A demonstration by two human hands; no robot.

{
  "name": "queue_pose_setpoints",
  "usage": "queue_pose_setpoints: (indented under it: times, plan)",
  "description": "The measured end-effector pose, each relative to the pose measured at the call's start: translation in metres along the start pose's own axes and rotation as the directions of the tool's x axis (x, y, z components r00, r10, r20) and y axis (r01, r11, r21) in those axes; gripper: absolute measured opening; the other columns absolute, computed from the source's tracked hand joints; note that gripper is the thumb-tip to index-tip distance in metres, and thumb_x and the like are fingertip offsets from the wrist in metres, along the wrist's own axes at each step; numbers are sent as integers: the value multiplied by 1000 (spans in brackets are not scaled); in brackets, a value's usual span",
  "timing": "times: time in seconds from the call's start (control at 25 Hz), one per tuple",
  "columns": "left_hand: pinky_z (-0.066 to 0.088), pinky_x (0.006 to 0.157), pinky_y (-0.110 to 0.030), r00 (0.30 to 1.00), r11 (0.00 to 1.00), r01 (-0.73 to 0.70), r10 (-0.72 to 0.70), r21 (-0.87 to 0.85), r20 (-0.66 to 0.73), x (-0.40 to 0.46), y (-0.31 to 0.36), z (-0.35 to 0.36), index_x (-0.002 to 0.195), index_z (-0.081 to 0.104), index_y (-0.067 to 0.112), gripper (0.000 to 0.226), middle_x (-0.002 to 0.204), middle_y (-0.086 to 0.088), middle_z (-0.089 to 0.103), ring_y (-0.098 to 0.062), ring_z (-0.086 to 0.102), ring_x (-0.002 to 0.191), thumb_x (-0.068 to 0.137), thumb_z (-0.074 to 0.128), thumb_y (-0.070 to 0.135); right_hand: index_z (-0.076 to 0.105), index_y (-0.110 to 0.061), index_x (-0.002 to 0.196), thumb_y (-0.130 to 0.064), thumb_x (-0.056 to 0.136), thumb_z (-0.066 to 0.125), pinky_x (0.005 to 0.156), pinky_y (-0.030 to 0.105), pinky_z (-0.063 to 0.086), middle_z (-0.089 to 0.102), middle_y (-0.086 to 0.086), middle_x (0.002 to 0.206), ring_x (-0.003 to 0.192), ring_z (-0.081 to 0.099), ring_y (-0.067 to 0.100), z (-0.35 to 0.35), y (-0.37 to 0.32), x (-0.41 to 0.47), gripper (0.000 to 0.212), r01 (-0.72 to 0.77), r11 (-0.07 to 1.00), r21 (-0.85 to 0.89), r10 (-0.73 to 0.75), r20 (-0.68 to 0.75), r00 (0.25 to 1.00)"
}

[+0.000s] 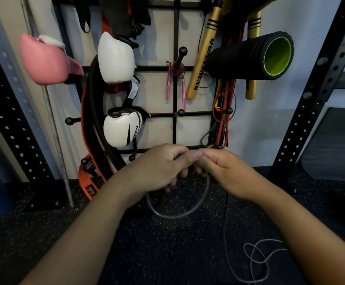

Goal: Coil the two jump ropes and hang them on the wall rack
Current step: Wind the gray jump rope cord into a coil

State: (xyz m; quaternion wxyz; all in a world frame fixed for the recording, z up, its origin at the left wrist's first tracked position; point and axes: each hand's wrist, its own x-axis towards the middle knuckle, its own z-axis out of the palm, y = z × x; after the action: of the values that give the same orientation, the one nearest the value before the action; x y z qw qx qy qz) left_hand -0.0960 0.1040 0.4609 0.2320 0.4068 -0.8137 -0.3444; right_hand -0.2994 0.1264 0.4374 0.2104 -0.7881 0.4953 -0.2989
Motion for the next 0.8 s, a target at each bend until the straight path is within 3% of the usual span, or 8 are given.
queue_pose_setpoints:
  times: [0.12, 0.28, 0.4, 0.52, 0.6, 0.72, 0.8]
  plan:
    - [40, 51, -19, 991, 959, 114, -91, -261, 98, 4, -9, 4, 105, 75, 24, 41, 68, 15, 57, -2, 45, 55, 98, 50, 57, 67, -33, 75, -62, 92, 48, 64, 43, 48, 64, -2, 69, 64, 55, 26, -3, 2, 0, 39, -45, 994, 102, 49, -34, 998]
    - [34, 51, -19, 963, 892, 172, -62, -419, 263, 6, -18, 5, 110, 72, 10, 54, 68, 8, 48, -5, 39, 55, 101, 44, 55, 69, -28, 75, -53, 95, 53, 63, 41, 47, 64, -6, 66, 65, 55, 28, 2, 4, -3, 36, -20, 987, 161, 29, -57, 998]
    - [30, 45, -18, 961, 804, 223, -88, -551, 261, 8, -18, 13, 94, 65, 12, 48, 63, 8, 41, -5, 33, 50, 101, 46, 55, 70, -19, 82, -50, 96, 55, 56, 23, 41, 58, -11, 62, 56, 49, 10, 3, 3, -2, 37, -32, 972, 231, 58, -110, 992]
    - [28, 42, -19, 995, 655, 101, -51, -749, 89, 12, -18, 18, 84, 57, 16, 44, 61, 9, 36, -6, 29, 48, 102, 44, 54, 72, -17, 91, -62, 99, 45, 52, 26, 39, 50, -1, 65, 56, 45, 18, -6, 10, -4, 52, -109, 851, 513, 175, -83, 981]
    - [29, 41, -19, 991, 484, -57, -78, -873, -108, 16, -14, 17, 82, 54, 16, 45, 60, 9, 33, -7, 28, 47, 98, 45, 58, 68, -12, 93, -70, 99, 34, 51, 31, 37, 45, 2, 62, 52, 40, 22, -10, 17, -5, 68, -126, 779, 615, 187, -35, 982]
    - [28, 41, -20, 902, 211, -339, -203, -917, -380, 19, -4, 18, 78, 50, 19, 44, 58, 9, 29, -6, 25, 45, 93, 49, 60, 67, -17, 100, -80, 93, 22, 52, 33, 45, 56, 2, 64, 53, 51, 23, 7, 13, -9, 78, -190, 806, 561, 204, 37, 978]
    - [31, 43, -20, 831, 130, -464, -278, -876, -481, 19, 4, 24, 77, 48, 20, 44, 59, 8, 29, -7, 27, 46, 97, 46, 58, 67, -31, 108, -82, 90, 26, 49, 30, 46, 62, 2, 69, 53, 56, 21, 30, -3, -11, 68, -170, 816, 552, 178, 41, 983]
